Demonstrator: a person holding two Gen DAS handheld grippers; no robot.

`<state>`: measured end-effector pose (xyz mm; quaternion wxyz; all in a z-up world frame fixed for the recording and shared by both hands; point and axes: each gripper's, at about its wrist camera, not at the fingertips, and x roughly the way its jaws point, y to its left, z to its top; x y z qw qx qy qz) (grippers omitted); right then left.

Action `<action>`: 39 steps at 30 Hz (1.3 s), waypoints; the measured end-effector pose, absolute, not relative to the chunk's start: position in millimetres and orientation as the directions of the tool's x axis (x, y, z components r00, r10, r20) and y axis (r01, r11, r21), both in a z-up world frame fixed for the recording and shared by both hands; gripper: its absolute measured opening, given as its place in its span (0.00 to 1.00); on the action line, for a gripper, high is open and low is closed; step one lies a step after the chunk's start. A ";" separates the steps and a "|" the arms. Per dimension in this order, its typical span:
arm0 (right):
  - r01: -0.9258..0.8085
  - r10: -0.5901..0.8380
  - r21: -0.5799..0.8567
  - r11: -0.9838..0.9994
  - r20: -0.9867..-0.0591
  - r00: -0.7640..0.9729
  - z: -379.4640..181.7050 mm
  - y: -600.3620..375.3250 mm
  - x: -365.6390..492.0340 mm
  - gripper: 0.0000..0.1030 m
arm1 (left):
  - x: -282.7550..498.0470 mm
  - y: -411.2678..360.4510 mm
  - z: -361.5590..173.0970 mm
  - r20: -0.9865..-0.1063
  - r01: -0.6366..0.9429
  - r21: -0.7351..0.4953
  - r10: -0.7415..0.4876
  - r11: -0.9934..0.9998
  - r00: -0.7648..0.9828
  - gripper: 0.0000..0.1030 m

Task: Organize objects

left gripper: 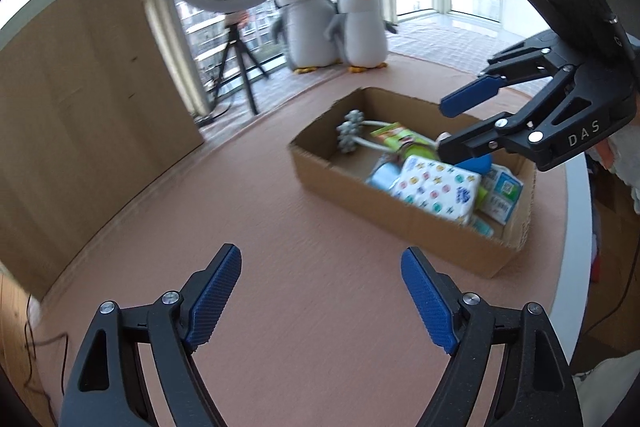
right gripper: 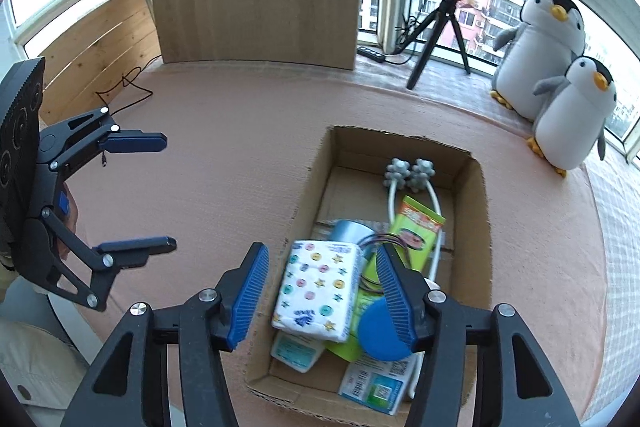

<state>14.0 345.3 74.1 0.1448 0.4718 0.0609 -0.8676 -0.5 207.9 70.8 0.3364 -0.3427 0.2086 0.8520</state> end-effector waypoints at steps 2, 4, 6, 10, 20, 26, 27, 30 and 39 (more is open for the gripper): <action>0.324 -0.205 0.034 -0.945 -0.836 -0.509 73.6 334.8 13.5 0.51 | -0.2 192.0 71.3 -0.725 -0.683 0.115 0.409 -0.721 -0.554 0.83; 0.342 -0.213 0.034 -0.939 -0.838 -0.503 73.0 324.2 13.3 0.52 | 1.0 174.4 72.5 -0.726 -0.646 0.100 0.388 -0.757 -0.568 0.83; 0.362 -0.227 0.038 -0.931 -0.838 -0.496 71.6 310.7 13.2 0.54 | 4.1 155.2 74.0 -0.724 -0.599 0.087 0.362 -0.796 -0.587 0.86; 0.381 -0.253 0.056 -0.923 -0.834 -0.490 67.6 280.2 12.4 0.58 | 12.8 121.8 76.0 -0.732 -0.498 0.067 0.297 -0.865 -0.613 0.94; 0.182 -0.200 0.119 -0.976 -0.819 -0.537 48.5 207.3 18.9 0.74 | 37.6 32.5 87.8 -0.770 -0.167 0.062 0.059 -0.984 -0.635 1.00; 0.126 -0.096 0.033 -0.992 -0.837 -0.539 49.1 185.9 20.8 0.80 | 42.0 -1.3 92.2 -0.782 -0.048 0.004 0.027 -0.999 -0.623 1.00; 0.120 -0.077 0.014 -0.993 -0.838 -0.540 50.6 182.8 20.6 0.82 | 42.8 -5.8 94.3 -0.780 -0.042 -0.013 0.037 -0.999 -0.624 1.00; 0.111 -0.047 -0.018 -0.994 -0.831 -0.554 57.0 174.7 21.0 0.86 | 43.2 -11.6 101.3 -0.772 -0.031 -0.043 0.053 -0.999 -0.634 1.00; 0.142 -0.074 -0.012 -0.990 -0.809 -0.583 66.8 160.2 19.7 0.89 | 37.0 -11.6 110.4 -0.768 -0.030 -0.054 0.061 -0.998 -0.638 1.00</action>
